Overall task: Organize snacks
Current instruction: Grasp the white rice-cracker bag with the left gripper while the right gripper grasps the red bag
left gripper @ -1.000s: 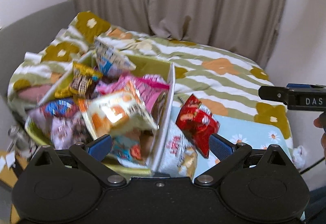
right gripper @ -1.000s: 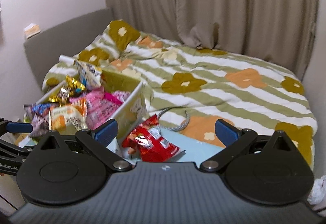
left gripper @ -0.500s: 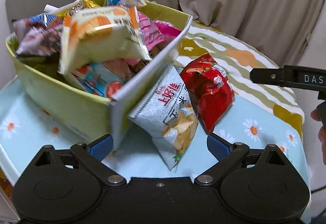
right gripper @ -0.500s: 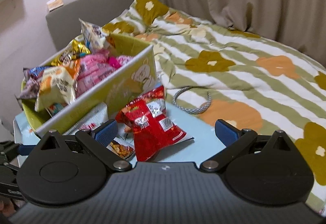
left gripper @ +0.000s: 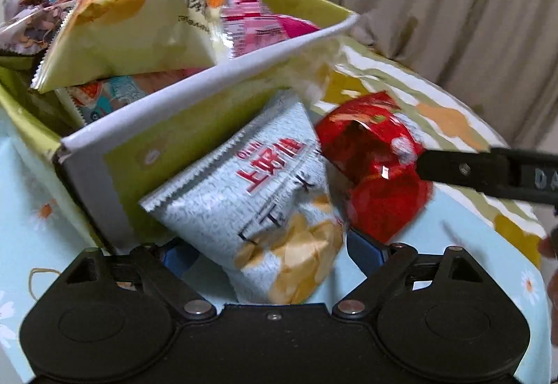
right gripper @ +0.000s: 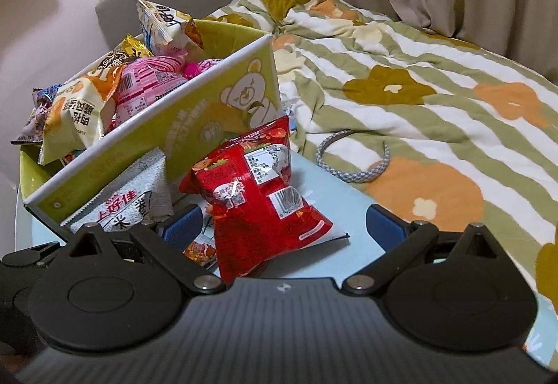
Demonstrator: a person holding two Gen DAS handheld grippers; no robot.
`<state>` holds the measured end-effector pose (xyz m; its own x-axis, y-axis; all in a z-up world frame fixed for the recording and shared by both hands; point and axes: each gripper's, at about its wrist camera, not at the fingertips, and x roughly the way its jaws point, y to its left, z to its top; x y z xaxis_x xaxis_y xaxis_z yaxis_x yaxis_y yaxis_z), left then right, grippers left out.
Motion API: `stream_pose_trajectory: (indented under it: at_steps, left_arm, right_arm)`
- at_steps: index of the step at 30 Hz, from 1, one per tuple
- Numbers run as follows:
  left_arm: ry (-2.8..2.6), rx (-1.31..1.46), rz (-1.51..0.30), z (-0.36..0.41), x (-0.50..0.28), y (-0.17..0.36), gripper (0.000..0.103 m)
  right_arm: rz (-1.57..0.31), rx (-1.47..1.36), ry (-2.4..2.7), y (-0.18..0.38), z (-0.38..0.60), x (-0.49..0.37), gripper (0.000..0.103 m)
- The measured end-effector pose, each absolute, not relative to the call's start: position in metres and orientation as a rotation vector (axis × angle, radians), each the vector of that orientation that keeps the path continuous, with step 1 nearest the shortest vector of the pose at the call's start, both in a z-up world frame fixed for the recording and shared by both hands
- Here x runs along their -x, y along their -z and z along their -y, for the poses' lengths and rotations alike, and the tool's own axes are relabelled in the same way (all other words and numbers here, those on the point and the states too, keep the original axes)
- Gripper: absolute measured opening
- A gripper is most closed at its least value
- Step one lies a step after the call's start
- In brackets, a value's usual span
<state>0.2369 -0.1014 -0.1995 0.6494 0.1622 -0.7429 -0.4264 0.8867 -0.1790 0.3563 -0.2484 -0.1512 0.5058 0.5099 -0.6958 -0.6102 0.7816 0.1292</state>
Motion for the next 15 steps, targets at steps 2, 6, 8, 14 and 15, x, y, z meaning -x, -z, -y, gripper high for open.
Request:
stream_pose_trajectory:
  at_steps: [2,6,8,14,15]
  left_arm:
    - [-0.359,0.367,-0.798,0.101,-0.238,0.2,0.093]
    - [-0.368,0.416,-0.816,0.097,-0.239,0.197,0.091]
    - [-0.384,0.455,-0.804,0.097,-0.233,0.194,0.091]
    - [-0.427,0.461,-0.764,0.1,-0.235,0.19,0.091]
    - [-0.441,0.47,-0.766,0.099,-0.236,0.191,0.09]
  right_arm:
    - [-0.794,0.144,-0.688,0.154,0.247,-0.359,0.103]
    - [-0.8,0.159,-0.724,0.159,0.241,-0.364,0.103]
    - [-0.799,0.163,-0.744,0.161,0.239,-0.367,0.103]
    - [-0.793,0.189,-0.78,0.164,0.232,-0.374,0.103]
    - [-0.793,0.195,-0.788,0.164,0.231,-0.375,0.103]
